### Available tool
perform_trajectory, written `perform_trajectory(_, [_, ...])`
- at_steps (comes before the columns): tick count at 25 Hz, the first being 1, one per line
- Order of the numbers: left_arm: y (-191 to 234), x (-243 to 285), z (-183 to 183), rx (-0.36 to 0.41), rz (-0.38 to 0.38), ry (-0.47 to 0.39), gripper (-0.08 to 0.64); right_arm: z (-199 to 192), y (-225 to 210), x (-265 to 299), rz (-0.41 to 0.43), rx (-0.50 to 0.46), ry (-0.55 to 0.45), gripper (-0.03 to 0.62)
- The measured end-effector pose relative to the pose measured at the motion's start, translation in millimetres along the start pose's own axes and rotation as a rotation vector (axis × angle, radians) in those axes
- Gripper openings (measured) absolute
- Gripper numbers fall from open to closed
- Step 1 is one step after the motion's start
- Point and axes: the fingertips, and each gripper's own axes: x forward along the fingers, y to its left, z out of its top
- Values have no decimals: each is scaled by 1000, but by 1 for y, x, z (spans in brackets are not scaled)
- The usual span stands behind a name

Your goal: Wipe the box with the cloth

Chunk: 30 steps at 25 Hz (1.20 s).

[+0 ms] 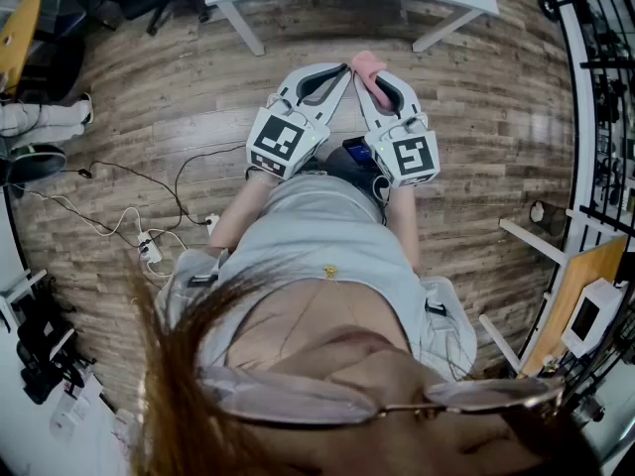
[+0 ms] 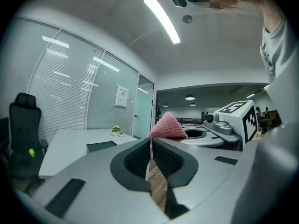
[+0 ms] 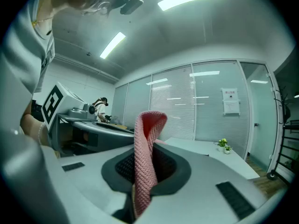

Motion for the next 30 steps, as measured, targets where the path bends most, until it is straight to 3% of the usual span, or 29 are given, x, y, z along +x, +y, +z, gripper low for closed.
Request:
perform_trajectory(15, [26, 19, -3, -9, 20, 11, 38, -5, -27, 24, -25, 47, -31, 38])
perform_trajectory(30, [104, 102, 23, 22, 64, 6, 38, 5, -110, 104, 6, 43, -61, 38])
